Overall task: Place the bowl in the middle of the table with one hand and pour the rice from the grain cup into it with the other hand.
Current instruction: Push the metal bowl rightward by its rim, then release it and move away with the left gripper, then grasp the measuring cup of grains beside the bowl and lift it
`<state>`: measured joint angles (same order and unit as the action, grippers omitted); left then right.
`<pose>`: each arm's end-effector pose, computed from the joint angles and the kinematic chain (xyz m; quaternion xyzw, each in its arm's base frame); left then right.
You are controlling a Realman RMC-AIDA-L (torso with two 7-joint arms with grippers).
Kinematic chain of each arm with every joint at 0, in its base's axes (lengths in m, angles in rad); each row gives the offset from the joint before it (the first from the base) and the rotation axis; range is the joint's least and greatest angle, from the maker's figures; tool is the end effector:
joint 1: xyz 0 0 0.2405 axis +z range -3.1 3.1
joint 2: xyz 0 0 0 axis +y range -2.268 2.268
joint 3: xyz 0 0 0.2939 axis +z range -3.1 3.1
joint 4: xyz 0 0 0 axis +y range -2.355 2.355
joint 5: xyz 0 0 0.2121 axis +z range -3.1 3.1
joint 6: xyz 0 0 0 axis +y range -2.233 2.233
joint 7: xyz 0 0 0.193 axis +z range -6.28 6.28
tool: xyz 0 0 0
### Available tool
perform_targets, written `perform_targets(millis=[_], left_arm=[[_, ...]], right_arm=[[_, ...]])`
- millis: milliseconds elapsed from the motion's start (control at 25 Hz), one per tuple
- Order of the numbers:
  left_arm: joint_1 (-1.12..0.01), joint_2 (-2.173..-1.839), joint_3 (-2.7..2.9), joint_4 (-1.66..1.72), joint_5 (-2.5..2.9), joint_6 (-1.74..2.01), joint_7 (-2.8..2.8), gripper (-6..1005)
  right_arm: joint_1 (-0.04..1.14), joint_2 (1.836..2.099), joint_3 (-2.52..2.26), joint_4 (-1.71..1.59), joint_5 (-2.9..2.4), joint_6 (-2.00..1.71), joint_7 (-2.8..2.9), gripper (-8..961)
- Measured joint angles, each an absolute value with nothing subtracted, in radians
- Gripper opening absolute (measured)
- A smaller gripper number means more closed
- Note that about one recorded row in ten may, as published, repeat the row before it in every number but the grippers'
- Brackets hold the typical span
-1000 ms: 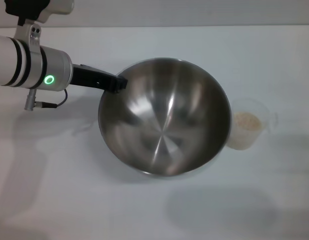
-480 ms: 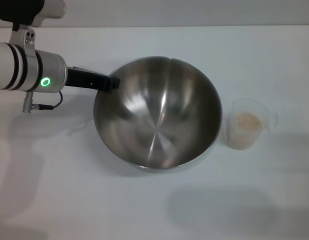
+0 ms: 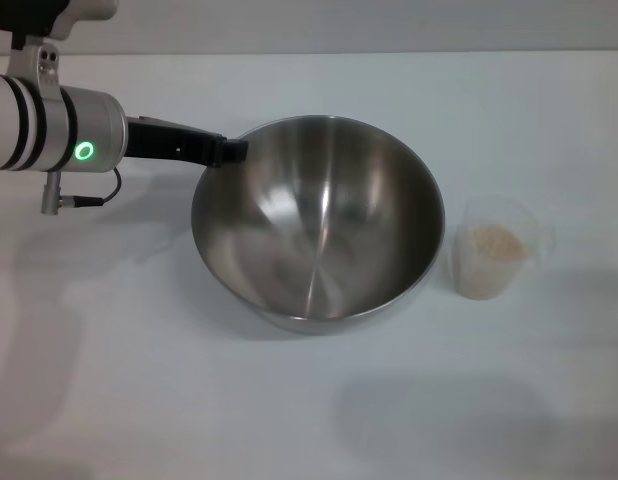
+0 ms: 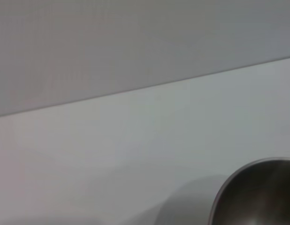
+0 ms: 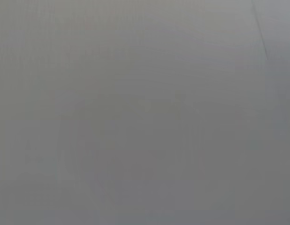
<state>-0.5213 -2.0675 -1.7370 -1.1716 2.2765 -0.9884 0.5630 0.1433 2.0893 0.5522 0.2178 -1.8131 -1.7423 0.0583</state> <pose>-0.2249 0.4398 -0.0740 -0.8749 -0.3981 -0.0614 0.2690 0.3786 0.2576 0.0356 -0.5246 0.1570 0.3703 0.7504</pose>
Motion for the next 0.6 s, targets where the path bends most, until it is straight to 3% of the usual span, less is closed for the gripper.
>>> perform_targets(millis=[280,600], left_arm=[[-0.478,-2.066,-1.742,-1.274,2.198,-0.984,0.648,478],[-0.225,-2.068,-1.585,-1.56,2.191,-0.538,0.827,719]], right_arm=[[0.144,2.089,0.552,0.218,-1.813,-1.743,0.058,837],[0.141,2.088,0.552,0.218,-1.812,-1.75,0.058,837]])
